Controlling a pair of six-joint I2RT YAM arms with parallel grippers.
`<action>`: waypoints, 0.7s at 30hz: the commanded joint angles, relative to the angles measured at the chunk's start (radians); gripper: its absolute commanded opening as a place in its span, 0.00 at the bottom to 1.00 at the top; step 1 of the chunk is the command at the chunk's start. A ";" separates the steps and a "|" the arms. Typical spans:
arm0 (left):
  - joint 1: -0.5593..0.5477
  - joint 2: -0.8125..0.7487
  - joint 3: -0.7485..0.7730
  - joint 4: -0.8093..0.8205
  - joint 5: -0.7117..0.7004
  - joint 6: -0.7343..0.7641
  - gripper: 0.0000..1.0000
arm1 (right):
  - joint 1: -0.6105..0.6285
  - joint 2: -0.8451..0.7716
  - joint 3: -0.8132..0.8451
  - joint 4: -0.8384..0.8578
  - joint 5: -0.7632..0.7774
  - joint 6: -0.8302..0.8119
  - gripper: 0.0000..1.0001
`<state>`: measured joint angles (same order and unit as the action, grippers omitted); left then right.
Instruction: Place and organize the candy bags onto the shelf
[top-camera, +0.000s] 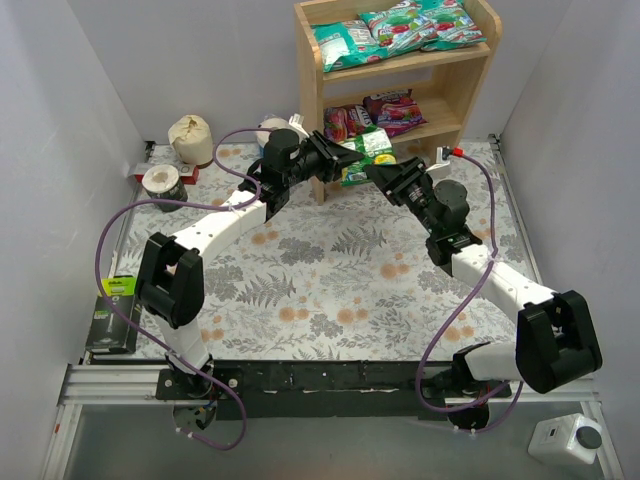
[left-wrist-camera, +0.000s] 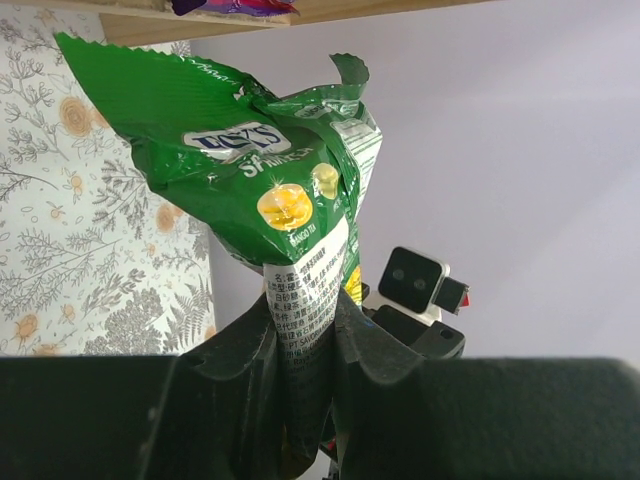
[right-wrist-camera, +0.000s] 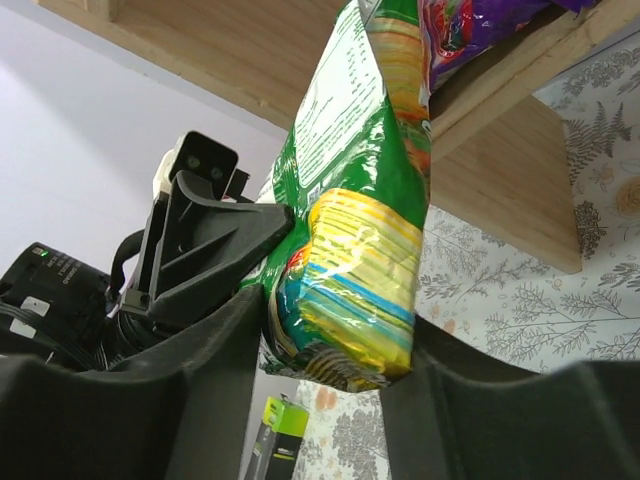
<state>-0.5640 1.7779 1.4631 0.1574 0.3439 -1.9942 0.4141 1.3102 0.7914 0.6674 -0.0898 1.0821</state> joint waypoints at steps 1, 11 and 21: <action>-0.008 -0.051 0.006 0.047 0.052 -0.045 0.17 | 0.002 -0.002 0.032 0.072 -0.022 -0.008 0.39; 0.021 -0.090 0.000 -0.080 0.043 0.041 0.84 | -0.034 -0.048 0.080 0.043 -0.010 -0.080 0.01; 0.108 -0.209 -0.058 -0.288 0.000 0.254 0.98 | -0.251 -0.054 0.216 0.041 -0.056 -0.129 0.01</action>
<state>-0.4835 1.6787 1.4281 -0.0425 0.3725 -1.8713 0.2287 1.2846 0.9024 0.6075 -0.1226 0.9863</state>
